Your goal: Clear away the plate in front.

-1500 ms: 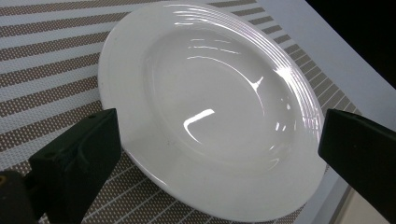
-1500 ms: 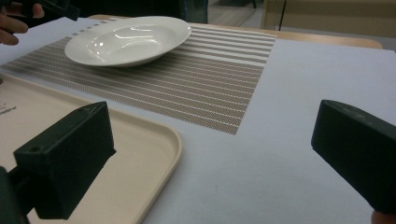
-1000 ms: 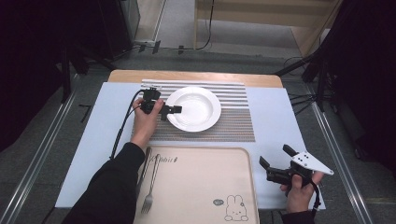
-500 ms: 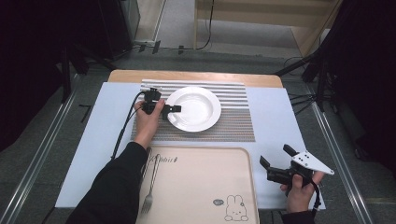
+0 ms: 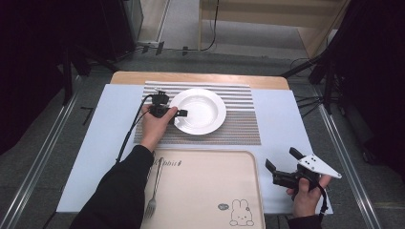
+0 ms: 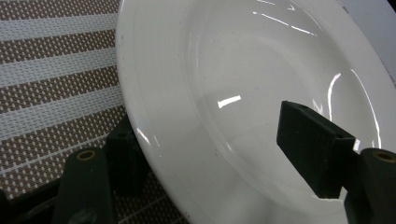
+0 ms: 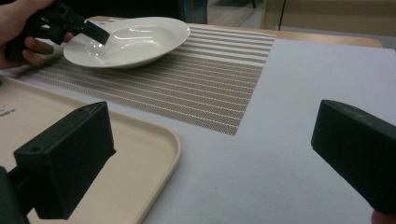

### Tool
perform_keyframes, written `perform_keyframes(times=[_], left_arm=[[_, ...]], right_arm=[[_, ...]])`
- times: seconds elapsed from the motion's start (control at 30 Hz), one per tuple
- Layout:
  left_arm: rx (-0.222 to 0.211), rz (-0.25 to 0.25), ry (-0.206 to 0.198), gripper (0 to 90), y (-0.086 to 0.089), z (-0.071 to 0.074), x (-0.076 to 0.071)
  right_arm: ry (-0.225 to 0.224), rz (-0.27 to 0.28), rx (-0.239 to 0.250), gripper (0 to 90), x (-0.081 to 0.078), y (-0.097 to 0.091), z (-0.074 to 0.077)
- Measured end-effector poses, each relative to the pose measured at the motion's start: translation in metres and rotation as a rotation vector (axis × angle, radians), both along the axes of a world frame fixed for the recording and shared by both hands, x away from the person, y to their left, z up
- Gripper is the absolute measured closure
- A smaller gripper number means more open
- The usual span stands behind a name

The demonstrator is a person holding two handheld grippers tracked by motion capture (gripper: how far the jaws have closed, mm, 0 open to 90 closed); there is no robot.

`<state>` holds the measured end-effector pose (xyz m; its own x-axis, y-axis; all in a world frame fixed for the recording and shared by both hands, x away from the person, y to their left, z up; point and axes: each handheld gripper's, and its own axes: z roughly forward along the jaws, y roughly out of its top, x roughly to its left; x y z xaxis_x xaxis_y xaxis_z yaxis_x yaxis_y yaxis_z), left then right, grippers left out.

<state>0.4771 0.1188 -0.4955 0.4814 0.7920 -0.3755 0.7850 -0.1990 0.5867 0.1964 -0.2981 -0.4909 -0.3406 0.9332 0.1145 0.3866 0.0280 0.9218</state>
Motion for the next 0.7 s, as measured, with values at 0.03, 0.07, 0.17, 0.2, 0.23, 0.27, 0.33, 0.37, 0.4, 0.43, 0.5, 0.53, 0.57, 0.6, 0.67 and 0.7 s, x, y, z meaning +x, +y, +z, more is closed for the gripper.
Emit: perform_keyframes(times=[0.03, 0.07, 0.17, 0.2, 0.23, 0.27, 0.33, 0.37, 0.4, 0.43, 0.5, 0.53, 0.57, 0.6, 0.67, 0.7], left_arm=[[0.017, 0.01, -0.004, 33.7, 0.0001, 0.0004, 0.0], [0.025, 0.017, -0.006, 38.7, 0.0005, 0.0005, 0.0001], [0.035, 0.036, -0.002, 49.5, 0.0034, 0.0005, 0.0013], [0.04, 0.039, -0.003, 51.7, 0.0036, 0.0005, 0.0014], [0.044, 0.039, -0.004, 54.4, 0.0036, 0.0005, 0.0014], [0.045, 0.041, -0.005, 54.4, 0.0035, 0.0006, 0.0014], [0.047, 0.04, -0.005, 54.3, 0.0034, 0.0006, 0.0013], [0.046, 0.039, -0.007, 54.4, 0.0035, 0.0005, 0.0012], [0.045, 0.039, -0.007, 54.5, 0.0036, 0.0005, 0.0012], [0.044, 0.038, -0.007, 54.6, 0.0039, 0.0005, 0.0013], [0.034, 0.034, -0.007, 55.4, 0.005, 0.0003, 0.0015], [0.034, 0.032, -0.008, 55.6, 0.0052, 0.0002, 0.0015], [0.036, 0.033, -0.012, 55.6, 0.0048, 0.0006, 0.0009], [0.047, 0.03, -0.019, 55.5, 0.0042, 0.0018, -0.0001], [0.067, 0.023, -0.045, 55.5, 0.0018, 0.0054, -0.0026], [0.077, 0.016, -0.062, 55.7, 0.0004, 0.0076, -0.0041]], right_arm=[[0.0, 0.0, 0.001, 0.0, 0.0, 0.0001, 0.0], [0.001, 0.0, 0.001, 0.0, 0.0001, 0.0002, 0.0], [0.0, 0.0, -0.001, 0.0, 0.0001, 0.0004, 0.0], [0.001, 0.001, 0.0, 0.0, 0.0001, 0.0004, 0.0], [0.001, 0.0, 0.001, 0.0, 0.0002, 0.0004, 0.0], [0.001, 0.0, 0.001, 0.0, 0.0002, 0.0003, 0.0], [0.001, 0.0, 0.001, 0.0, 0.0002, 0.0002, -0.0001], [0.001, 0.0, 0.001, 0.0, 0.0002, 0.0001, -0.0001], [0.002, 0.0, 0.002, 0.0, 0.0002, 0.0, -0.0001], [0.002, 0.0, 0.002, 0.0, 0.0002, 0.0, -0.0001], [0.002, 0.0, 0.001, 0.0, 0.0002, 0.0, -0.0001], [0.004, -0.002, 0.002, 0.0, 0.0001, 0.0, -0.0001], [0.004, -0.002, 0.001, 0.0, 0.0002, 0.0, -0.0002], [0.005, -0.002, 0.001, 0.0, 0.0003, 0.0, -0.0002], [0.006, -0.003, 0.0, 0.0, 0.0005, 0.0, -0.0004], [0.007, -0.003, 0.001, 0.0, 0.0007, 0.0001, -0.0005]])
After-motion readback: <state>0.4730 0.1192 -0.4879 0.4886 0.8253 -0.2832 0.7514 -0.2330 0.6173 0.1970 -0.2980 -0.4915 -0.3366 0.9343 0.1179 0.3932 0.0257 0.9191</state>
